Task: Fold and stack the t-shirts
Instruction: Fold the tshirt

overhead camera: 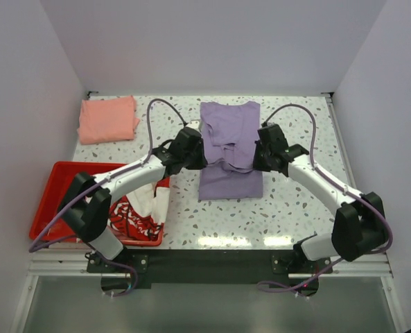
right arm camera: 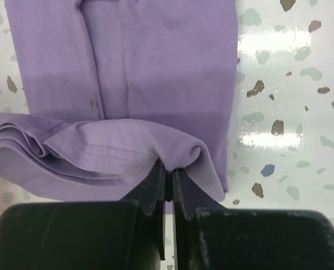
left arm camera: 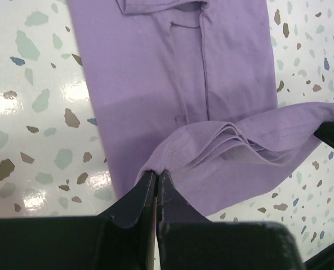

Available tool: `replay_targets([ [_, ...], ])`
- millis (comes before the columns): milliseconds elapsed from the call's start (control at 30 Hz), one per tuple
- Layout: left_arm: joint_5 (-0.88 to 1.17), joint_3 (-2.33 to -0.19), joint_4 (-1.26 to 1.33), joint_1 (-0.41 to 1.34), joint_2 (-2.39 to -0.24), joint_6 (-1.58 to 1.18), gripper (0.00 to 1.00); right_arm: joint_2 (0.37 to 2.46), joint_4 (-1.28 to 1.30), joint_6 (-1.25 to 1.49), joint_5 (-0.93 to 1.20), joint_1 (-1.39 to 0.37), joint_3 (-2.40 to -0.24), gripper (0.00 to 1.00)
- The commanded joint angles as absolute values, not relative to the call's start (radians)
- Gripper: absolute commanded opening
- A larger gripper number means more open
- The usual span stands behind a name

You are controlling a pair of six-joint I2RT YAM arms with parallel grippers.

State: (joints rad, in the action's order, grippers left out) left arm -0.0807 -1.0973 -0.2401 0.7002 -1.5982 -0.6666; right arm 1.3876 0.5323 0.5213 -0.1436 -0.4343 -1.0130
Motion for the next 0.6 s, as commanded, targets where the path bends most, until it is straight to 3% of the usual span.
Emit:
replay_targets([
  [0, -0.066, -1.166, -0.193, 0.669, -1.626, -0.607, 0.0, 1.43, 0.462, 0.485, -0.104, -0.408, -1.089, 0.0],
  [567, -0.015, -1.302, -0.196, 0.591, -1.813, -0.568, 0.0, 1.614, 0.433, 0.482, -0.054, -0.334, -1.196, 0.0],
])
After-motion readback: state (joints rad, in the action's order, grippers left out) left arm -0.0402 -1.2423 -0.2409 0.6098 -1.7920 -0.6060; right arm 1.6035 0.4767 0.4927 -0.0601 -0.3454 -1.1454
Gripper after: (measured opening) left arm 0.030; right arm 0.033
